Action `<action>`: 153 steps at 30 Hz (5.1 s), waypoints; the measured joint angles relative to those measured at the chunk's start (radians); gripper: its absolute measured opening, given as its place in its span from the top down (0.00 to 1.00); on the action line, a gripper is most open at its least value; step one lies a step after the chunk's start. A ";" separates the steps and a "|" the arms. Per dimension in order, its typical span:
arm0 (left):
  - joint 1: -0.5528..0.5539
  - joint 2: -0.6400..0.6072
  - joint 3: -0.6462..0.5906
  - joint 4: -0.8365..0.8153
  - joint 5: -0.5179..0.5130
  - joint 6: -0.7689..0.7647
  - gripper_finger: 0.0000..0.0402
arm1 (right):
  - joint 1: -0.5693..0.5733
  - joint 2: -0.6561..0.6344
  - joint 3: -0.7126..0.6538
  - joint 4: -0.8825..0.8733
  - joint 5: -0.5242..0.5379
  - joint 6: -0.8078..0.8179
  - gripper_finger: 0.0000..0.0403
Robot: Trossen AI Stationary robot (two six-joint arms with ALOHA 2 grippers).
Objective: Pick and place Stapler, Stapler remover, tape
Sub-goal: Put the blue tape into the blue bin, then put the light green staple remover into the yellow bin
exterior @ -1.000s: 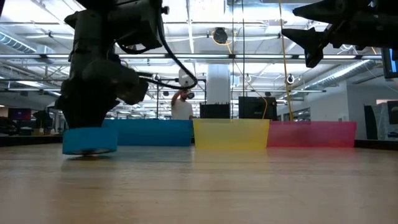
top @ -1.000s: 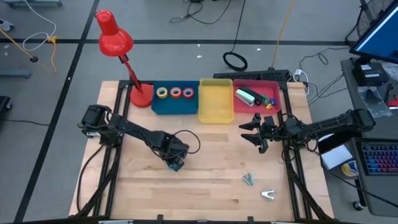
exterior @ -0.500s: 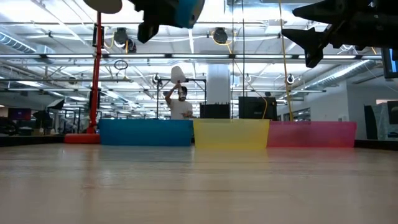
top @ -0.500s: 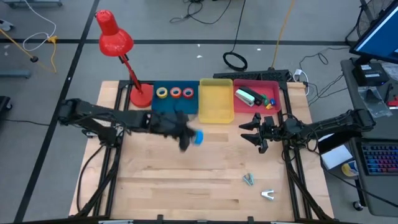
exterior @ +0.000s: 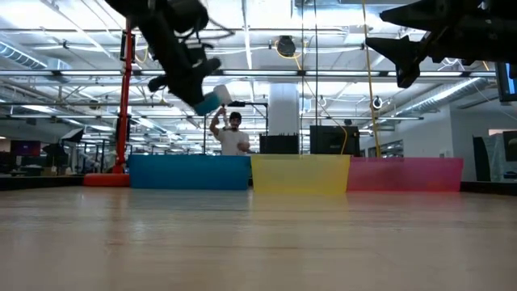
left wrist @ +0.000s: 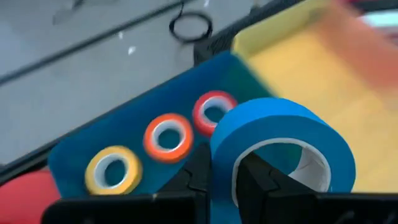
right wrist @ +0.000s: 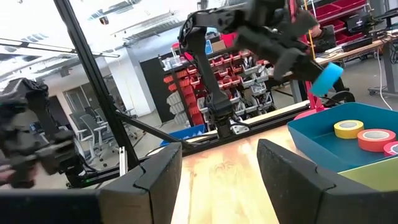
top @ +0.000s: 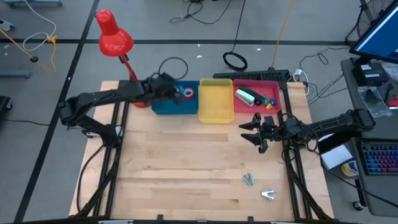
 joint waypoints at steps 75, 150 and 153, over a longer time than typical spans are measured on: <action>0.258 0.348 0.193 -0.397 0.342 0.133 0.46 | 0.000 0.000 0.000 0.183 0.101 0.049 0.50; -0.798 -0.886 -0.665 0.107 0.079 -0.198 0.44 | 0.663 0.574 0.960 -1.662 -0.222 1.828 0.50; -0.798 -0.886 -0.665 0.107 0.079 -0.219 0.44 | 0.685 0.574 0.960 -1.687 -0.134 1.853 0.50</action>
